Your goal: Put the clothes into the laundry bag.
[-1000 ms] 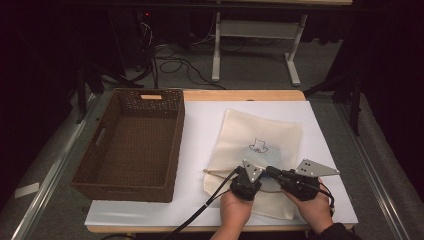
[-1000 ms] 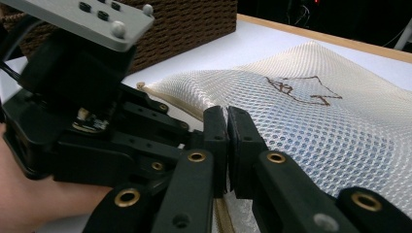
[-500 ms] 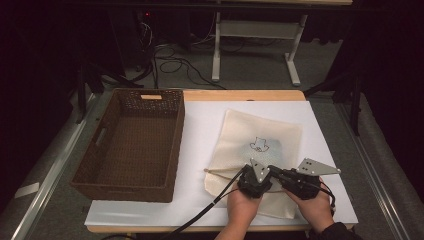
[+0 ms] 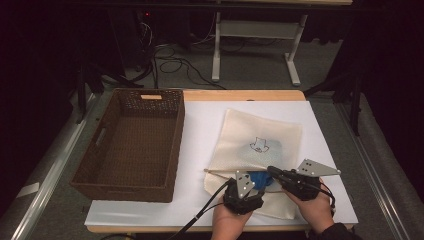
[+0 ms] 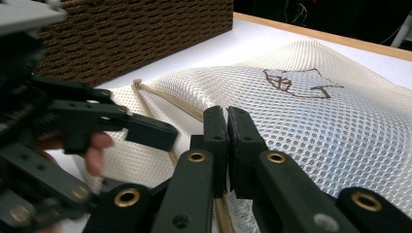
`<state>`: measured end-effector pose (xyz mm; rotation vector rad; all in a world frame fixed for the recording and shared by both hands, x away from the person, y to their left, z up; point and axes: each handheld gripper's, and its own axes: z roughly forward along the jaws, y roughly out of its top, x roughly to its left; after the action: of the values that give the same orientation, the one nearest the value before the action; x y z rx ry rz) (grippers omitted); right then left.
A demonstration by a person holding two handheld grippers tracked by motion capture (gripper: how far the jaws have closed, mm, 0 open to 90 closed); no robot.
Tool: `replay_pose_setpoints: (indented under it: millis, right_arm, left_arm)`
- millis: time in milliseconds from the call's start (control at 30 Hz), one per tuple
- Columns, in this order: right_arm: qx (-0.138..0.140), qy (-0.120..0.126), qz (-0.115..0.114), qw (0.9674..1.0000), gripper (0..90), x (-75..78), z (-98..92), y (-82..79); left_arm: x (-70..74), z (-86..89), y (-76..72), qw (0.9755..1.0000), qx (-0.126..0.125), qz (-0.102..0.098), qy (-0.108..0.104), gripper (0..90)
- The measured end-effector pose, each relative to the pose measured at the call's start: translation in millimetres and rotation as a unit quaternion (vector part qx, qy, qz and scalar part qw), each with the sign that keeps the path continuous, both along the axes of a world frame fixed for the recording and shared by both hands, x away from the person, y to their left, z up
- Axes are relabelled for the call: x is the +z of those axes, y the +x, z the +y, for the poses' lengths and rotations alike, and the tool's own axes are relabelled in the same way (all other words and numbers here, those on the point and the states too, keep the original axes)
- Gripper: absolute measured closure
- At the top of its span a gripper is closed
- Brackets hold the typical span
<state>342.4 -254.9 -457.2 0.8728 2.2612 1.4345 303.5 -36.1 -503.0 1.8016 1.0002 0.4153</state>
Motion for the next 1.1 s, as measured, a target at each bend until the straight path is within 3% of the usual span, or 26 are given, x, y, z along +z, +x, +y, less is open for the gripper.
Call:
replay_pose_setpoints:
  millis: [100,167,267,367,467,567,667,733,833,967,1100]
  right_arm:
    - [0.001,0.0,0.0,1.0,88.6,-0.2,0.0,0.3]
    - [0.001,0.0,-0.001,1.0,88.6,-0.2,0.1,0.3]
    - [0.001,-0.001,-0.001,1.0,88.6,-0.2,0.2,0.4]
    - [0.0,0.001,-0.001,1.0,88.6,0.4,-0.4,-0.4]
    - [-0.001,0.002,0.002,1.0,88.6,-0.1,-1.0,-0.9]
    - [0.0,0.001,0.004,1.0,88.6,-0.8,0.2,-0.5]
    - [0.001,0.001,0.003,1.0,88.6,0.0,1.6,-1.0]
    - [0.002,0.001,0.001,1.0,88.6,0.3,1.2,-0.8]
    - [0.001,0.003,0.002,1.0,88.6,0.5,-0.1,-0.6]
    - [0.0,0.007,0.004,1.0,88.6,0.7,-1.5,-0.6]
    - [0.001,0.009,0.004,0.9999,88.6,0.6,-2.8,0.7]
  left_arm:
    - [0.5,14.1,-2.8,0.9999,0.014,-0.004,-0.005,38.5]
    - [-1.2,18.9,-2.0,0.9999,0.009,0.005,-0.012,42.3]
    - [-4.9,16.5,-1.1,0.9998,0.003,0.015,-0.015,47.2]
    - [-6.6,11.1,-3.1,0.9999,0.0,0.005,-0.01,52.3]
    - [-8.4,8.6,-1.5,0.9999,-0.001,0.014,-0.005,59.2]
    - [-10.2,0.8,4.3,0.9995,-0.008,0.03,-0.003,61.8]
    - [-13.3,-14.8,10.7,0.999,-0.016,0.039,0.015,61.3]
    - [-15.3,-25.4,17.0,0.9978,-0.018,0.056,0.03,63.6]
    - [-16.7,-36.7,26.0,0.9965,-0.002,0.073,0.04,80.5]
    - [-15.9,-47.4,37.6,0.996,0.003,0.075,0.049,87.9]
    - [-15.8,-57.1,45.8,0.9956,0.005,0.073,0.059,86.5]
